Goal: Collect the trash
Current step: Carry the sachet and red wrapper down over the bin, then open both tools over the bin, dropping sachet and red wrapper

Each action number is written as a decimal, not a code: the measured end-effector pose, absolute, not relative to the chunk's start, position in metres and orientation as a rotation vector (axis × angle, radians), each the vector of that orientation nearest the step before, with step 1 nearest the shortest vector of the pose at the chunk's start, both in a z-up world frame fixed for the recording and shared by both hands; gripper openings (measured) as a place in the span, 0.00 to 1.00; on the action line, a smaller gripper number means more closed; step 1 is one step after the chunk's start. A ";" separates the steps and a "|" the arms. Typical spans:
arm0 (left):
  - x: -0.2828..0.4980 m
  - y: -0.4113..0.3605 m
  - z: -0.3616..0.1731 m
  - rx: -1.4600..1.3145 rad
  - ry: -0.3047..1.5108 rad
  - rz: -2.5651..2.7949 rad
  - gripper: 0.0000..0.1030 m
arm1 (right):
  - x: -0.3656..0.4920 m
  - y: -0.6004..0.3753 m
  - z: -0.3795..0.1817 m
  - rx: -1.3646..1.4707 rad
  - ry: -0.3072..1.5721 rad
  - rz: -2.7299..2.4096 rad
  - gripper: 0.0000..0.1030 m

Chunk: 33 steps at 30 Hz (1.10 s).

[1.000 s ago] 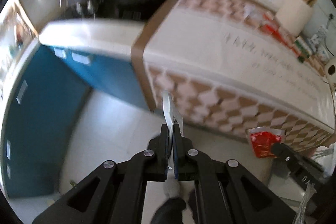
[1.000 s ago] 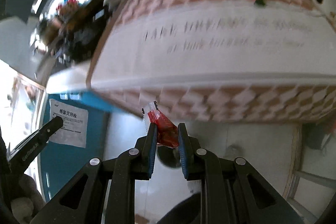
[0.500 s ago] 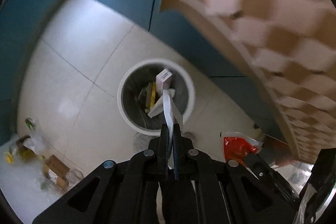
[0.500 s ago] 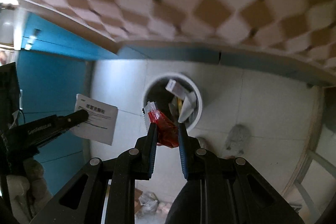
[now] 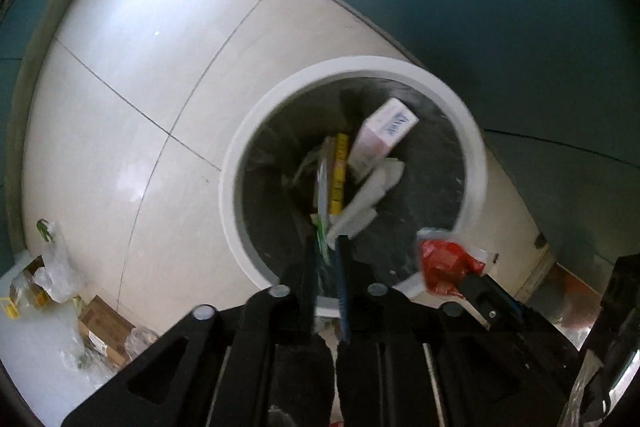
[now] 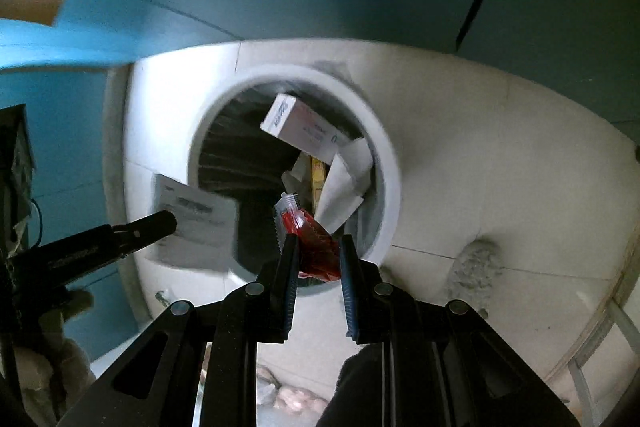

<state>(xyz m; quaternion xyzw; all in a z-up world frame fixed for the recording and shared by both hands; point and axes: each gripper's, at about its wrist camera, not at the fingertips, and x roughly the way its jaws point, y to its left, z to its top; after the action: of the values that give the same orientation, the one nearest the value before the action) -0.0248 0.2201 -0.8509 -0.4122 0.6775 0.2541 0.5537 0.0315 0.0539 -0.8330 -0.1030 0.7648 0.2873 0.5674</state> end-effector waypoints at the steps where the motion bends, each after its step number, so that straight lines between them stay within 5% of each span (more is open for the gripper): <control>1: -0.028 0.222 -0.849 -0.957 1.597 0.619 0.37 | 0.030 0.057 -0.841 -0.255 1.806 0.676 0.21; 2: -0.030 0.222 -0.847 -0.941 1.592 0.638 0.74 | 0.028 0.058 -0.847 -0.263 1.813 0.673 0.23; 3: -0.033 0.222 -0.844 -0.927 1.587 0.656 0.97 | 0.025 0.059 -0.852 -0.267 1.827 0.673 0.29; 6: -0.043 0.221 -0.827 -0.853 1.583 0.709 0.98 | 0.025 0.059 -0.851 -0.275 1.830 0.660 0.57; 8: -0.045 0.220 -0.811 -0.788 1.582 0.738 0.98 | 0.024 0.058 -0.845 -0.302 1.821 0.659 0.64; 13: -0.055 0.206 -0.750 -0.676 1.550 0.786 0.98 | 0.019 0.058 -0.804 -0.429 1.747 0.647 0.98; 33: -0.084 0.163 -0.475 -0.588 1.415 0.752 0.98 | -0.004 0.052 -0.481 -0.539 1.494 0.720 1.00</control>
<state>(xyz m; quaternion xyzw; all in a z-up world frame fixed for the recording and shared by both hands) -0.0844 0.1630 -0.4755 -0.2598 0.6246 0.3321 0.6573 -0.0038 0.0522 -0.4815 -0.2368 0.6559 0.3163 0.6432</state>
